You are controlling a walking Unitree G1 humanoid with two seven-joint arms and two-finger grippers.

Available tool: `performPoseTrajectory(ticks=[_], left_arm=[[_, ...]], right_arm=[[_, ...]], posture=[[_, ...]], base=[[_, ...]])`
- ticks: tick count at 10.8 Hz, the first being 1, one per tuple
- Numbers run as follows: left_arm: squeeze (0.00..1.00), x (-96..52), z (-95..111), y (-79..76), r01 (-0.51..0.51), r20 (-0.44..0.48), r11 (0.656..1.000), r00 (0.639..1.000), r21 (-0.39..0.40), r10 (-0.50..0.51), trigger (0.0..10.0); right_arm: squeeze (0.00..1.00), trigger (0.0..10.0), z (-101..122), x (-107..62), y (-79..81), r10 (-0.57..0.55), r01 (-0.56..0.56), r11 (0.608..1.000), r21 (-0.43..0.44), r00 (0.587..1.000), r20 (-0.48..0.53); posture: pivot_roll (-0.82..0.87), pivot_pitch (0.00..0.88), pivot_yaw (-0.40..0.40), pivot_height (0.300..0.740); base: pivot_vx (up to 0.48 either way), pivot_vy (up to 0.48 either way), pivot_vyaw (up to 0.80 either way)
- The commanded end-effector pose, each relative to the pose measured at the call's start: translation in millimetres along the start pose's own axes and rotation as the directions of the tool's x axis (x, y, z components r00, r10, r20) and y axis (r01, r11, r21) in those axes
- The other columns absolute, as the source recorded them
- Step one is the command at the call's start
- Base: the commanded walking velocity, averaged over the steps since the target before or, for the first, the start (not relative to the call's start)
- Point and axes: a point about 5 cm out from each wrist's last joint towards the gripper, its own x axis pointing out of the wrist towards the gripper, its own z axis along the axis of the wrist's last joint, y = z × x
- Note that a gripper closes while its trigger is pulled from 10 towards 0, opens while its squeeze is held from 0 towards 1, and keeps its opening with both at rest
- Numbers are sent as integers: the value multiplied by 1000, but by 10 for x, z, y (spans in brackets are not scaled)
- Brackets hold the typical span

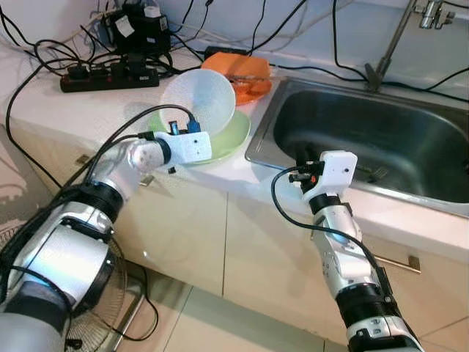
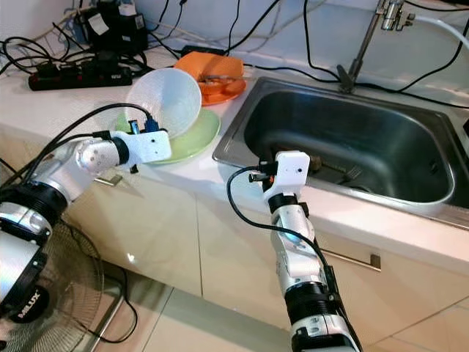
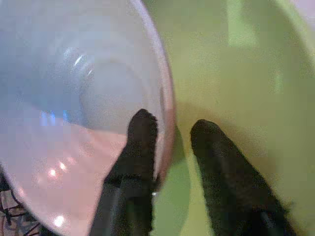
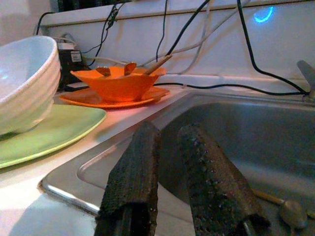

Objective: Kitchen organization

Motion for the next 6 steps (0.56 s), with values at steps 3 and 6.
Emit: performPoseTrajectory(ticks=[3,6], left_arm=[[0,45,-30,-200,-20,-7,1000,1000,-19,20,0],[0,58,-32,-230,-82,-16,996,997,-42,81,0]], right_arm=[[0,10000,16,41,15,-10,10,1000,9,1000,4],[0,10000,11,52,20,-11,11,1000,8,1000,-1]], posture=[[198,2,-8,740],[203,7,-12,740]], base=[[0,0,0],[0,0,0]])
